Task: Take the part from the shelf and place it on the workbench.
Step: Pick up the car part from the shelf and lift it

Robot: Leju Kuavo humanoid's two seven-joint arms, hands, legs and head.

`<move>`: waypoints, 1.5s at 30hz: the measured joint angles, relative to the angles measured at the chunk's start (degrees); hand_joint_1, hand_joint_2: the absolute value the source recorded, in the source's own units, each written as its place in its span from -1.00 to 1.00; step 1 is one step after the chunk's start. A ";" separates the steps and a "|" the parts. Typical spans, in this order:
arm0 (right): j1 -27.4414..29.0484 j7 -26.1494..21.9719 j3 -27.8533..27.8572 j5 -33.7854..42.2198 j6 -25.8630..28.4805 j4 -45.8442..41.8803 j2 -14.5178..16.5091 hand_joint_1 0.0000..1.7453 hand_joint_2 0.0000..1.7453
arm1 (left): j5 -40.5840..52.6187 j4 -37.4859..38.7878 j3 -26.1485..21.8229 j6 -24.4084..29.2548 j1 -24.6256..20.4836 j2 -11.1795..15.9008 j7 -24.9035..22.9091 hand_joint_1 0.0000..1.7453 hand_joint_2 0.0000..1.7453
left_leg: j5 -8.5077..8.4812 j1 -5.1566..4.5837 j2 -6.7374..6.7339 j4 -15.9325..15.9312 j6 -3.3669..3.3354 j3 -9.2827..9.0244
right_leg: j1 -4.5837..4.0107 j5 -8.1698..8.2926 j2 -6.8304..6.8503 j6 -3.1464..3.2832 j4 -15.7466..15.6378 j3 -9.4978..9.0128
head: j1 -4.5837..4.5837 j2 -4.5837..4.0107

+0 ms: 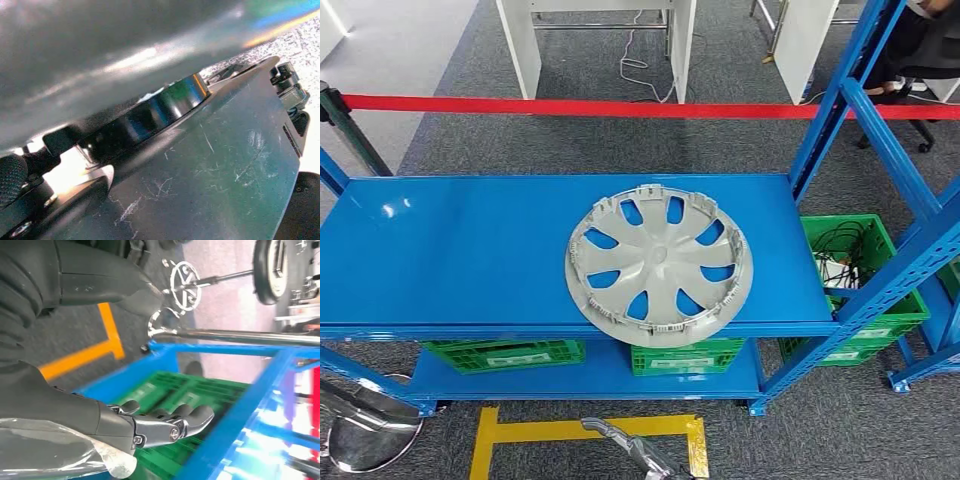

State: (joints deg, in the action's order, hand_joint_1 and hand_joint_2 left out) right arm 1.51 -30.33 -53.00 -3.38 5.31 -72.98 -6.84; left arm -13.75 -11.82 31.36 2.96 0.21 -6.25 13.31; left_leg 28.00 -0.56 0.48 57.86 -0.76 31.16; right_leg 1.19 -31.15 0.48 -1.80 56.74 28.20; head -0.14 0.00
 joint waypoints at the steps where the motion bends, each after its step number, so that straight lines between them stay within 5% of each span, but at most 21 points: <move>1: 0.24 -0.03 0.30 -0.43 0.06 -0.66 -0.13 -1.00 1.00 | 0.00 0.02 0.06 0.00 -0.03 -0.01 0.00 -1.00 -1.00 | 0.00 -0.01 0.01 0.00 0.00 0.01 | 0.01 0.00 0.02 0.00 0.00 0.00 | 0.00 0.00; 7: 1.54 -0.48 2.93 -7.07 3.15 -6.39 -1.01 -1.00 1.00 | -0.04 0.25 0.31 0.25 -0.22 -0.02 0.19 -1.00 -1.00 | 0.00 -0.02 0.00 0.00 0.00 0.01 | 0.02 0.00 0.00 0.00 0.00 0.00 | -0.01 0.00; 17: 1.73 0.74 6.25 -20.89 19.09 -12.84 -1.73 -1.00 1.00 | -0.07 0.39 0.58 1.77 -0.24 -0.07 2.10 -1.00 -1.00 | 0.00 -0.02 0.00 0.00 0.00 0.00 | 0.02 0.00 0.00 0.00 0.00 0.00 | -0.02 0.00; 23: 1.95 2.67 7.07 -27.53 28.35 -15.37 -2.38 -1.00 1.00 | 1.58 0.39 1.22 8.00 -0.31 -0.35 8.08 -1.00 -1.00 | 0.00 -0.02 0.00 0.00 0.00 0.01 | 0.02 0.00 0.00 0.00 0.00 0.01 | -0.03 0.00; 33: 2.45 5.05 6.99 -31.53 33.33 -16.75 -3.31 -1.00 1.00 | 0.70 0.39 1.64 7.59 -0.38 -0.51 14.61 -1.00 -1.00 | 0.00 -0.02 -0.01 0.00 0.00 0.01 | 0.02 0.00 -0.02 0.00 0.00 0.02 | -0.04 0.00; 45: 3.70 3.77 15.40 -56.70 34.74 -15.31 0.23 -1.00 1.00 | -0.26 0.57 1.55 3.68 -0.47 -0.50 14.20 -1.00 -1.00 | 0.00 -0.02 -0.03 0.00 0.00 0.02 | 0.02 0.00 -0.04 0.00 0.00 0.11 | -0.09 0.00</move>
State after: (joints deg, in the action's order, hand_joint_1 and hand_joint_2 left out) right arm 5.21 -26.56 -37.60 -60.08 40.05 -88.30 -6.61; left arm -14.01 -11.25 32.92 6.64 -0.26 -6.75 27.51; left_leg 28.00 -0.57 0.45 57.86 -0.76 31.18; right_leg 1.21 -31.15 0.44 -1.80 56.74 28.31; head -0.23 0.00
